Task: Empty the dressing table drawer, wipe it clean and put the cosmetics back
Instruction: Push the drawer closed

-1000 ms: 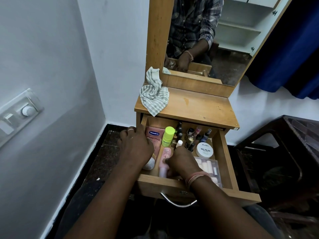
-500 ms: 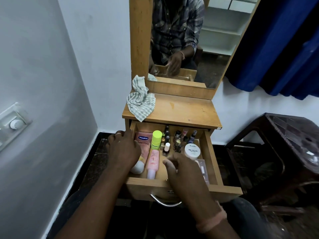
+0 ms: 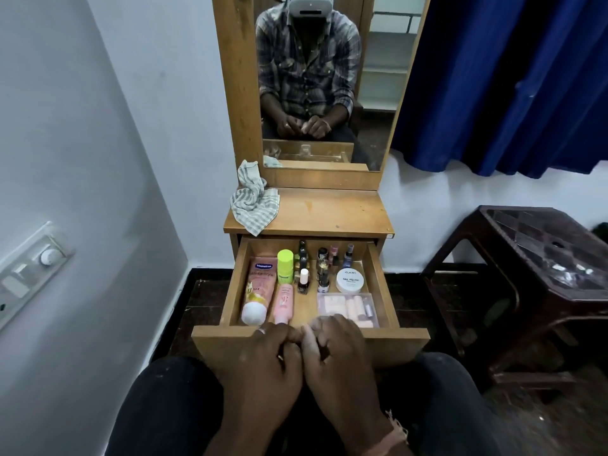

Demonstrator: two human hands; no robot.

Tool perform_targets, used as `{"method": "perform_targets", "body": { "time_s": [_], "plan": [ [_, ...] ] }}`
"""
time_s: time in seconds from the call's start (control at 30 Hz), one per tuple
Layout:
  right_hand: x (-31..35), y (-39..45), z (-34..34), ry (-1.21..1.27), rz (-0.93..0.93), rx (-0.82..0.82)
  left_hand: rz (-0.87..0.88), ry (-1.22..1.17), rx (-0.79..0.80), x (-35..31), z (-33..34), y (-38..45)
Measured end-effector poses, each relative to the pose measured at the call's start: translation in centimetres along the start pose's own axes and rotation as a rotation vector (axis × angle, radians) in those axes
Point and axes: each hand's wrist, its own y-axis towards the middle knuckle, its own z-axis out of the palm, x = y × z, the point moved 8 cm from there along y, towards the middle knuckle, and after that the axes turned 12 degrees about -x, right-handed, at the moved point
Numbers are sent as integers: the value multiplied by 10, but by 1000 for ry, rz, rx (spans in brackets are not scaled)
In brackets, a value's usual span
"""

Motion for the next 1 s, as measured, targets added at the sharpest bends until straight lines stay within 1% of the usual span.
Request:
{"method": "perform_targets", "body": {
  "time_s": [0.07,0.13,0.23,0.33,0.4,0.53,0.63,0.73,0.87,1.0],
  "plan": [
    [-10,-12,3,-30,84,79,6,105,105,7,11,-10],
    [-22,-23,9,-55,111,151,15,202,186,15,20,-14],
    [-34,-31,16,-100,122,249,36,241,237,23,27,-20],
    [-39,-37,26,-125,121,350,105,237,255,22,34,-24],
    [-42,-39,30,-118,149,385,141,238,269,22,38,-25],
    [-44,-36,33,-73,160,381,131,227,290,27,45,-18],
    [-48,-27,40,-20,149,394,116,176,311,28,49,-5],
    [-55,-12,53,-36,100,419,141,173,300,29,58,12],
    [-62,8,67,-25,79,366,167,174,298,34,75,37],
    [-74,30,85,4,56,367,213,185,274,44,92,61]
  ]
}}
